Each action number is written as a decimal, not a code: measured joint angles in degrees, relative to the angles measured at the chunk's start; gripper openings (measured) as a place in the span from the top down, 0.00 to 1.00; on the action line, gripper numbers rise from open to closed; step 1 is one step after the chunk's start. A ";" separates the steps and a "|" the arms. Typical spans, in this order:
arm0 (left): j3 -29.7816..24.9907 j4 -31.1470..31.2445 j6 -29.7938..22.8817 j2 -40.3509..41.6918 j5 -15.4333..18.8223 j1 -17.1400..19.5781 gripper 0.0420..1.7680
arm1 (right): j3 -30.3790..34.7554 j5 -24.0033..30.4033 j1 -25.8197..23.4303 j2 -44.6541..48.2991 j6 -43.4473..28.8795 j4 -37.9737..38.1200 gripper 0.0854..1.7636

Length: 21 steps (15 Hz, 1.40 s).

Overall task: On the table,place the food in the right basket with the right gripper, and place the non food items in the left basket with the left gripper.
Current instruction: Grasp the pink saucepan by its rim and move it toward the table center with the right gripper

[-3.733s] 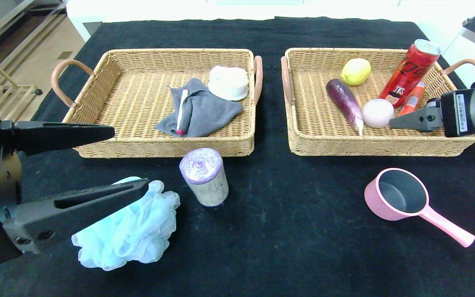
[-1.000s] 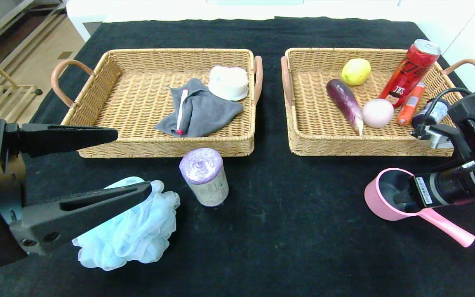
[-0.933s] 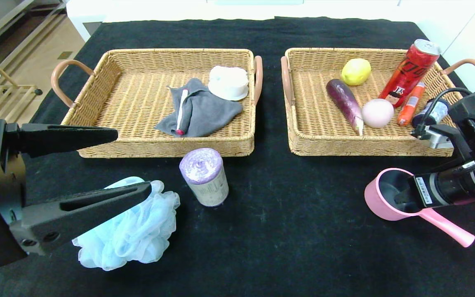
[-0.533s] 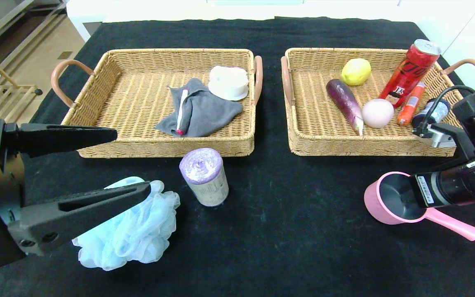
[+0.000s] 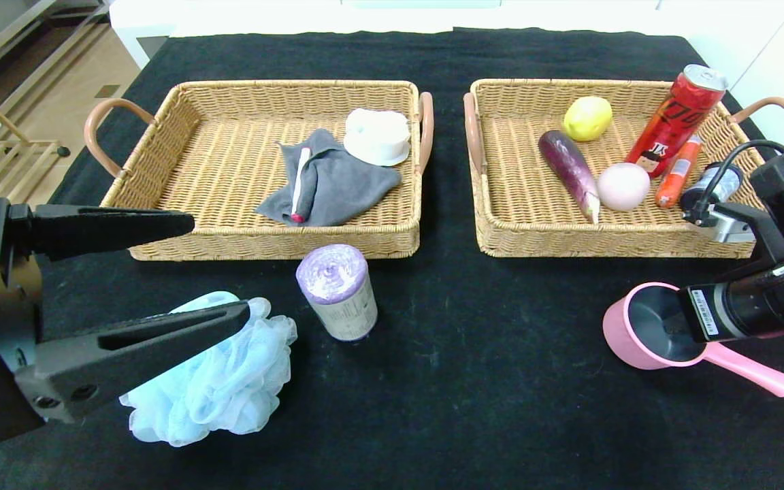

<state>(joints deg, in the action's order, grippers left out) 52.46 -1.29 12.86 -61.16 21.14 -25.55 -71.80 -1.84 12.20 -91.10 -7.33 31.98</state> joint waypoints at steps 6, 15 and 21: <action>0.00 0.09 0.00 0.16 0.00 -0.07 0.03 | 0.22 0.39 0.06 0.45 0.00 -0.06 0.94; -0.11 0.22 0.01 0.16 -0.04 -0.62 0.03 | -2.23 0.46 7.19 1.38 -3.41 -0.28 0.94; -0.26 0.20 0.00 0.13 -0.13 -1.34 0.03 | -6.31 0.06 16.60 0.45 -4.57 -0.26 0.94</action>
<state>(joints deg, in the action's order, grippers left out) 52.20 -1.10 12.86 -61.03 21.00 -26.89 -78.12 -1.78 28.81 -90.65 -11.90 31.72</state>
